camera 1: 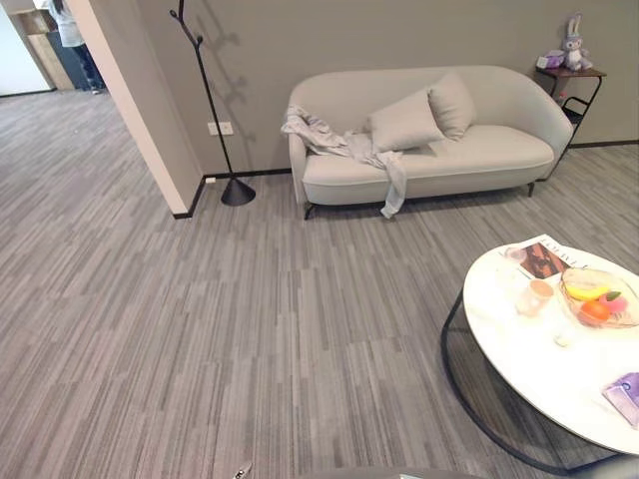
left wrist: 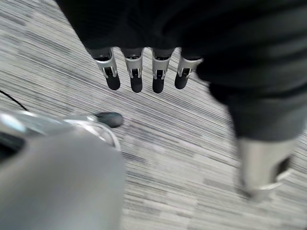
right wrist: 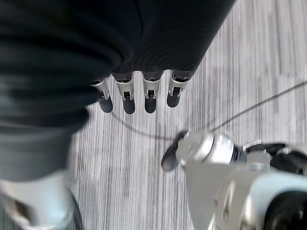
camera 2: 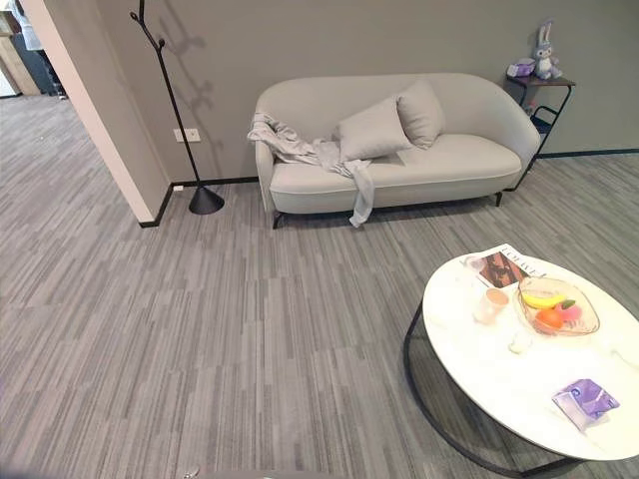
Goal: Hang the clothes on the sofa on the clothes rack.
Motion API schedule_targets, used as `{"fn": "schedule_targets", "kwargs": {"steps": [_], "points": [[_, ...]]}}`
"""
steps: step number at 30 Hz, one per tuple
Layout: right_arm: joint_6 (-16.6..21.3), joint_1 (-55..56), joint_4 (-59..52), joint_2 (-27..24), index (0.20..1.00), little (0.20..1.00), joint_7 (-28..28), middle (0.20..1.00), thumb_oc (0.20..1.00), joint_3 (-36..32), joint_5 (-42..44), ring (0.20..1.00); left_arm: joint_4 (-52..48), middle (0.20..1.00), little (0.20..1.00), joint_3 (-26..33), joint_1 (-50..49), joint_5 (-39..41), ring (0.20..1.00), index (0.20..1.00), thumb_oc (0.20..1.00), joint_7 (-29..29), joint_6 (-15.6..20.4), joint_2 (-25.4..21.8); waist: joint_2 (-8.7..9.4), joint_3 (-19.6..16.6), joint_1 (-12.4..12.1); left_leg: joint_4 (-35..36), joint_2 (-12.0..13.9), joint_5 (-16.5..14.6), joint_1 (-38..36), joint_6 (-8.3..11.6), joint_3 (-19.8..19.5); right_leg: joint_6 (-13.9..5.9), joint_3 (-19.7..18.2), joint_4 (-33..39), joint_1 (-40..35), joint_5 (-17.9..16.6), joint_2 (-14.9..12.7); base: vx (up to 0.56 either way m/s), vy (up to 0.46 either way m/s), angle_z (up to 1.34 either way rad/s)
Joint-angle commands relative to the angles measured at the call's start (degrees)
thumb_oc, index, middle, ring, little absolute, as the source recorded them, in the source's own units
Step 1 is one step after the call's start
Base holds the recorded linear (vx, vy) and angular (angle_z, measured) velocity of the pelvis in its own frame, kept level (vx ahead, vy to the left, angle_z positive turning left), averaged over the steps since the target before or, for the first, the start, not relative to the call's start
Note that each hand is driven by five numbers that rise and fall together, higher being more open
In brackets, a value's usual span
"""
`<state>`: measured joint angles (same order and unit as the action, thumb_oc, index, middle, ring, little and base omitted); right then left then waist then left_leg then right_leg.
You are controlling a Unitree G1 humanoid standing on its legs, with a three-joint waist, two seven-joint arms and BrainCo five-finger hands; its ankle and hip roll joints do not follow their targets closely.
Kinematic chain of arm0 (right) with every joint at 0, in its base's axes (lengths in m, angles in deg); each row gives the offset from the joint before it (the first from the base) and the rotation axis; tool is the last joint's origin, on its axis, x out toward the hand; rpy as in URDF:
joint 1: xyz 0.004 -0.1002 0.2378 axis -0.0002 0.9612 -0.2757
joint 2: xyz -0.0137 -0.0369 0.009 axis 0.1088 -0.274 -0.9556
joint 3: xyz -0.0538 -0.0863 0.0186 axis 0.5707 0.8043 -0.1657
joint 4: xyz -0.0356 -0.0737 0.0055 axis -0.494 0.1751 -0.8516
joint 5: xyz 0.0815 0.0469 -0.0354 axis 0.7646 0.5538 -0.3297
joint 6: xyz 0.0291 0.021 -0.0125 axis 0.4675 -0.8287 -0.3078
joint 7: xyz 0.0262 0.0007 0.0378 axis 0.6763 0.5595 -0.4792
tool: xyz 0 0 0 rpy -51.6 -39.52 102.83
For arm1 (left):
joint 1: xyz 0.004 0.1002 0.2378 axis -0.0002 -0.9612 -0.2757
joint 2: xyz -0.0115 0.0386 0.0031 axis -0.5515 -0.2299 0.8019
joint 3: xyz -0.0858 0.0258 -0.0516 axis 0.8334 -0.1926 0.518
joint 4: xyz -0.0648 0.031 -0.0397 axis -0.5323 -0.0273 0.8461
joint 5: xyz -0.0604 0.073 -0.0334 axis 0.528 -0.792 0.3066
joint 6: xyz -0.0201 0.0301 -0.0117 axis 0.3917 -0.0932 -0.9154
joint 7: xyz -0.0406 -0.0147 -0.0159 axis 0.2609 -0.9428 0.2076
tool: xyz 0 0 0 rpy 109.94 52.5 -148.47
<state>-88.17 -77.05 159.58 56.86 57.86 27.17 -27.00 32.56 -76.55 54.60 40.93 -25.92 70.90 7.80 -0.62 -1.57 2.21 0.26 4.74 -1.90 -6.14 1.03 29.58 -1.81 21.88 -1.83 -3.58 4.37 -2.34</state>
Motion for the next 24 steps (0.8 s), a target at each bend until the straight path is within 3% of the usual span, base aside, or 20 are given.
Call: {"fn": "schedule_targets", "kwargs": {"steps": [1, 8, 24], "points": [[-0.5, -3.7, 7.3, 2.8, 1.0, 1.0, -0.2, 1.0, 1.0, 0.6, 0.5, 1.0, 1.1, 1.0, 1.0, -0.9, 1.2, 1.3, 1.0, 1.0, 1.0, 1.1, 0.6, 1.2, 1.38, -0.8, 1.1, 4.7, 0.5, 5.2, -0.1, 3.37, -1.0, -6.78, 4.5, 6.4, -1.8, -9.7, -4.8, 0.0, 0.0, 0.0], [2.3, -4.0, 3.6, 5.1, 1.0, 1.0, -3.7, 1.0, 1.0, 12.2, -10.9, 1.0, 2.2, 1.0, 1.0, -3.6, 1.8, -1.7, 1.0, 1.0, 1.0, 1.7, 1.1, 2.1, 1.52, -0.5, 2.1, 4.7, 0.7, 5.1, -0.7, 3.32, 0.3, -6.39, 3.9, 6.3, -1.6, -10.0, -4.9, 0.0, -0.005, -0.12], [3.2, -3.7, 1.2, 5.4, 1.0, 1.0, -5.0, 1.0, 1.0, 18.4, -19.5, 1.0, 3.2, 1.0, 1.0, -7.0, 2.2, -9.5, 1.0, 1.0, 1.0, 1.8, 1.9, 1.9, 1.54, -0.6, 2.3, 4.7, 0.3, 4.4, -1.3, 2.92, 0.5, -6.27, 3.6, 6.1, -1.7, -9.8, -5.2, 0.0, 0.001, -0.03]]}}
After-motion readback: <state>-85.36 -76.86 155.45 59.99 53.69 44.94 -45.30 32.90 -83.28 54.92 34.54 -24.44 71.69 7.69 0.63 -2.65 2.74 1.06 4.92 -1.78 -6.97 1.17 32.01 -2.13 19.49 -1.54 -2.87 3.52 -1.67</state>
